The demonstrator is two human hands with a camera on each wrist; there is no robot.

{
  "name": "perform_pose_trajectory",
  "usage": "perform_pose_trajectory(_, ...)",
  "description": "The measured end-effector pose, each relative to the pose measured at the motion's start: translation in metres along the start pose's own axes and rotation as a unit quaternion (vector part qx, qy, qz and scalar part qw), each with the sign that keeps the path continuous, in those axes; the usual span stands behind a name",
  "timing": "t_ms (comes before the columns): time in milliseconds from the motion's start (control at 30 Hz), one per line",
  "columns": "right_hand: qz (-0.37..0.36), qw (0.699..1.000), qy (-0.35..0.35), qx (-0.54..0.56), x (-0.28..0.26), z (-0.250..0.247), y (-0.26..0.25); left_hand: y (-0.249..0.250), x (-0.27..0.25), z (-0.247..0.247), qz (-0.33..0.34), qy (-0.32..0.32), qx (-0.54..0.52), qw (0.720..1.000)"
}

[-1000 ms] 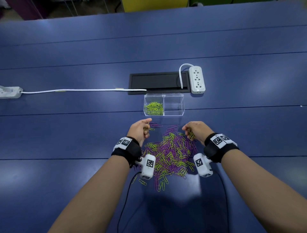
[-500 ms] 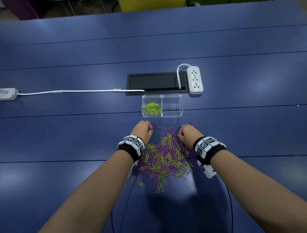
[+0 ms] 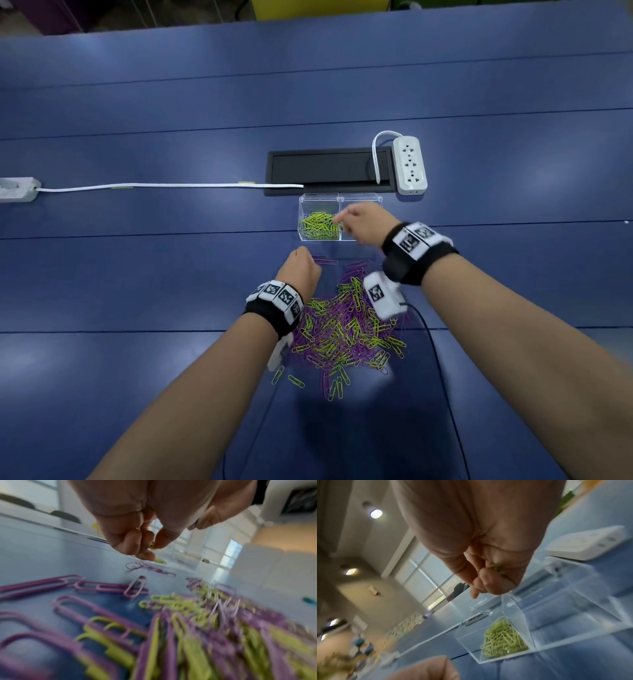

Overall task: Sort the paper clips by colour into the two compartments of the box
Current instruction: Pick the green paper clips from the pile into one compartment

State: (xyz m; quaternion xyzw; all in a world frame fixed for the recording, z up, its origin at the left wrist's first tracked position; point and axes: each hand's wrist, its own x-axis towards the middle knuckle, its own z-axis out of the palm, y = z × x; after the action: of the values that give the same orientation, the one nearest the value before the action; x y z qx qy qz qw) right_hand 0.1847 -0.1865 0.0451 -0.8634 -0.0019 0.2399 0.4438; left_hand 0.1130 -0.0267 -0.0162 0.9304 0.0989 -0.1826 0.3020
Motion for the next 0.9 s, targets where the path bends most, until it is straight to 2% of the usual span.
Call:
perform_pose_trajectory(133,-0.032,0.990,0.010,-0.138,0.032,0.011,-0.034,-0.001,0.006,-0.017,0.006,0.023,-0.027,0.999)
perform_pose_trajectory(267,-0.017,0.978,-0.013,-0.206,0.045,0.024,-0.037,0.012,0.015,-0.045,0.013,0.067,-0.050,0.996)
perform_pose_trajectory(367,-0.019,0.987,-0.001,-0.162,0.044,0.023,-0.030,0.028,0.028,-0.060,0.040,0.082,-0.038,0.995)
perform_pose_trajectory(500,-0.045,0.991,0.096,-0.079,0.024,0.003,-0.016,0.053,0.049,-0.065,0.091,0.068,0.043,0.993)
perform_pose_trajectory(567,-0.042,0.992,0.118,-0.033,0.007,-0.006,-0.003,0.062,0.058,-0.062,0.116,0.047,0.087,0.988)
perform_pose_trajectory(700,-0.005,0.993,0.081,-0.092,-0.030,-0.007,0.038,0.061,0.065,-0.052,0.152,-0.001,0.125,0.981)
perform_pose_trajectory(733,0.002,0.991,0.059,-0.117,-0.038,-0.004,0.049,0.059,0.061,-0.048,0.170,0.006,0.128,0.977)
perform_pose_trajectory(833,0.002,0.985,0.007,-0.173,-0.053,0.011,0.071,0.052,0.034,-0.028,0.258,0.087,0.112,0.956)
perform_pose_trajectory(900,-0.019,0.980,-0.003,-0.199,-0.060,0.020,0.077,0.046,0.010,-0.011,0.257,0.074,0.093,0.959)
